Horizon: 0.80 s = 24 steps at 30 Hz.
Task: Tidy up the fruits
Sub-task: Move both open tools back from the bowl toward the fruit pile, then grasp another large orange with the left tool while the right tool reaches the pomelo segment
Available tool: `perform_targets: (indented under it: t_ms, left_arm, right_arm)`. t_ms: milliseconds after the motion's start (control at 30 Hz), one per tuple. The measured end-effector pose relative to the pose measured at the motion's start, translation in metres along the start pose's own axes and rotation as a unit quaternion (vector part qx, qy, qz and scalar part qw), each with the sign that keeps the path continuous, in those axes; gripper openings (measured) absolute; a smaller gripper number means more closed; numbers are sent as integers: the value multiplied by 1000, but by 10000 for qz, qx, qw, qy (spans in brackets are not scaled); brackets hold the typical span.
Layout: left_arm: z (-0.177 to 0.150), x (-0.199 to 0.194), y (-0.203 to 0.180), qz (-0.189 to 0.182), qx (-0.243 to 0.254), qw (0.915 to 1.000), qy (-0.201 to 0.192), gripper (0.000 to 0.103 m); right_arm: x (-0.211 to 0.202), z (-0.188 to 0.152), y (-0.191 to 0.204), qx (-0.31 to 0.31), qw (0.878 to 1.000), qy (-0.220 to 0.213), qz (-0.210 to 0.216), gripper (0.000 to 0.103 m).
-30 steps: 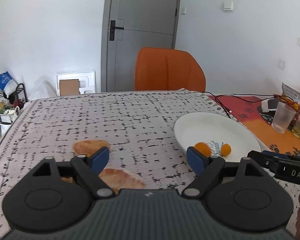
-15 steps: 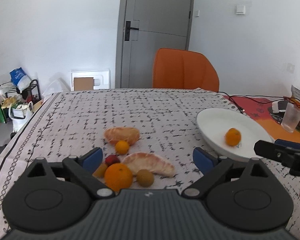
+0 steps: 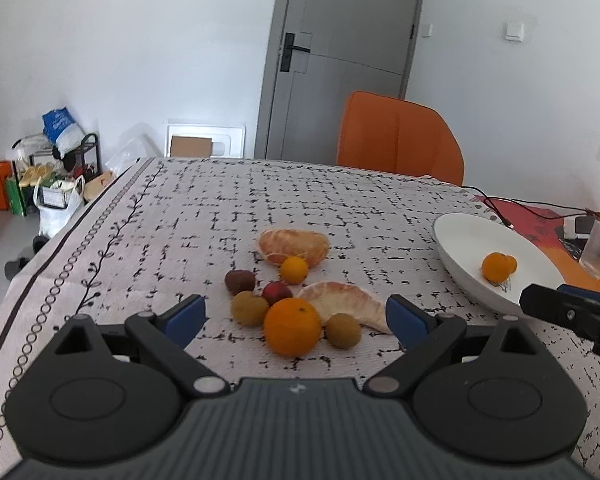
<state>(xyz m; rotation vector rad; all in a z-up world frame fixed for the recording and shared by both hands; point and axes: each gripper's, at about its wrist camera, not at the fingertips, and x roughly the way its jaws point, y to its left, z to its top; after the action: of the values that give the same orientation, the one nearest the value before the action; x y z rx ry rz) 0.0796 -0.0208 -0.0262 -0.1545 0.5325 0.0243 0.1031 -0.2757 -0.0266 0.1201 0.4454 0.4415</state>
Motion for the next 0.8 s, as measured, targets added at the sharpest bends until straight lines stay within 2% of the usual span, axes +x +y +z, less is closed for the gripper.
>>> perform_targets:
  t_ms: [200,267,367,533,800]
  left_arm:
    - [-4,6,8,29,-107,9999,33,93]
    - [-6,9,10,37,-149,9999,27,92]
    - [-9,14,12,72,-177,9998,70,82]
    - [-11,23,18,5,-325,9992,229,64]
    - [-14,33,18,-167,-392,9985,330,59]
  right_arm:
    - [10,-4,7,-85,9997,145,155,101]
    - [15,-5,7,-117,9994,243,217,96]
    - [23,-7,11,-148,9988,380,277,86]
    - [35,-9,14,-159,9977,547,373,77]
    - [54,-10,19,-167,9954,799,508,67]
